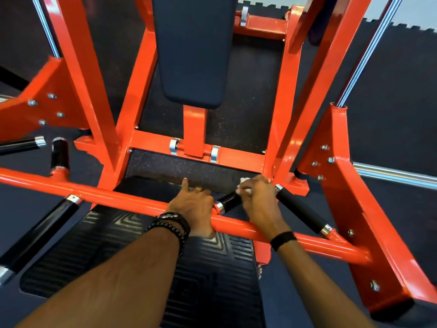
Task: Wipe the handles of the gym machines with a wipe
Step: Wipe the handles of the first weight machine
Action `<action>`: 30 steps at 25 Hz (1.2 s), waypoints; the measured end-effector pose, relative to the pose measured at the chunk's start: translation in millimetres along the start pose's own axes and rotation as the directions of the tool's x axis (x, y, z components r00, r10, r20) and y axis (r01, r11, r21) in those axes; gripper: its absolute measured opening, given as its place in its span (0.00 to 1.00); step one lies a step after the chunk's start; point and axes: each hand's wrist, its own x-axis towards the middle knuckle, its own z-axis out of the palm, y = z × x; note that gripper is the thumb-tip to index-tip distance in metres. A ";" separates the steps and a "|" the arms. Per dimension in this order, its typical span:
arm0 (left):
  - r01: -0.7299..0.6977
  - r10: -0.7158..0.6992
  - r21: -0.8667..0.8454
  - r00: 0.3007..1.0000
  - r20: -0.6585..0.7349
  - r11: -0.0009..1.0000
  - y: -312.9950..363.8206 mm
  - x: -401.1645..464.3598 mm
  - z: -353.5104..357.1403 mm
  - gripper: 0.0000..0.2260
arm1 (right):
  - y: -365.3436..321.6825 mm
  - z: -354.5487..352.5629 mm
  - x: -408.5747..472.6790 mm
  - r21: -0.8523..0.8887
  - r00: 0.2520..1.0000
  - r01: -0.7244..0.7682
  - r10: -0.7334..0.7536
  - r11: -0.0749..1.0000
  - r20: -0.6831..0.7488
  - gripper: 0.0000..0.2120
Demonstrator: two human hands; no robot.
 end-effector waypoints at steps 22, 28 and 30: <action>0.020 -0.015 -0.045 0.993 0.114 0.999 2.1 -2.4 -10.0 0.35 | -20.3 -2.8 -22.1 0.011 0.977 0.143 -0.143 0.990 0.156 0.16; 0.043 -0.041 -0.024 0.996 0.073 0.999 3.2 -4.6 -12.0 0.31 | 8.4 -27.3 15.1 -0.041 0.996 0.053 -0.050 0.998 0.069 0.06; 0.062 -0.061 -0.019 0.997 0.045 0.998 4.1 -5.8 -12.8 0.28 | 30.2 -35.4 28.4 -0.068 0.998 -0.057 0.056 0.996 -0.027 0.07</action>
